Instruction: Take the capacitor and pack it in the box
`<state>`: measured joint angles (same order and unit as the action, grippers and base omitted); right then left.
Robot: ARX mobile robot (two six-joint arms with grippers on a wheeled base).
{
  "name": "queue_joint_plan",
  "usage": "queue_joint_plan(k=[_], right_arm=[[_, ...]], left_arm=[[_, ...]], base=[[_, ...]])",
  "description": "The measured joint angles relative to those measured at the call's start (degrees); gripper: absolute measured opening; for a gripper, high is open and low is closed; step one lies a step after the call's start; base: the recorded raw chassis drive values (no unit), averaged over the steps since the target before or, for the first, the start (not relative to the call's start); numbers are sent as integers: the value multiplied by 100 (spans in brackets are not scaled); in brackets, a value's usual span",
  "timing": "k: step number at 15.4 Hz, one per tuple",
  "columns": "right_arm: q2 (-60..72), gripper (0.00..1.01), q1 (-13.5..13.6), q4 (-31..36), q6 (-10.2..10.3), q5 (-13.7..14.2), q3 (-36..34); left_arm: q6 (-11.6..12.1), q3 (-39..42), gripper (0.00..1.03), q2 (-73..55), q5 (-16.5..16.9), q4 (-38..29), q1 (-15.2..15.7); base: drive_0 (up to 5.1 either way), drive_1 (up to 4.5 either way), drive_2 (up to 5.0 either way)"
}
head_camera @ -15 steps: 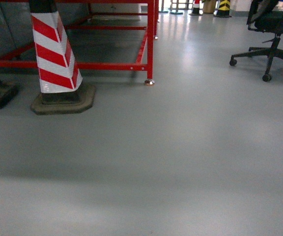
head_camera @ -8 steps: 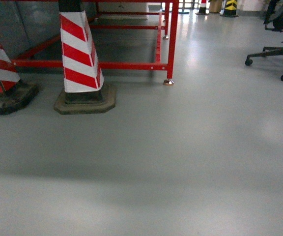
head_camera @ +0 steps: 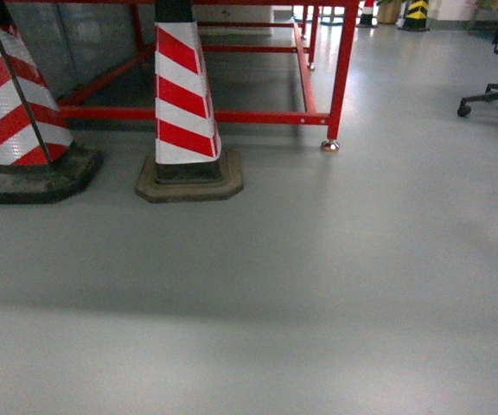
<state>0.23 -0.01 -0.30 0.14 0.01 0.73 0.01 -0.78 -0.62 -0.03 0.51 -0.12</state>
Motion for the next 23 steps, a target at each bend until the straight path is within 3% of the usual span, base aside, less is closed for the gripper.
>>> queue_joint_plan(k=[17,23], right_arm=[[2,98,0,2,0,-13,0],[0,98,0,0,0,-11,0]], left_arm=[[-2,0,44,0,-22,-11,0],[0,0,44,0,-7,-11,0]], base=[[-496,240,240],[0,0,0]])
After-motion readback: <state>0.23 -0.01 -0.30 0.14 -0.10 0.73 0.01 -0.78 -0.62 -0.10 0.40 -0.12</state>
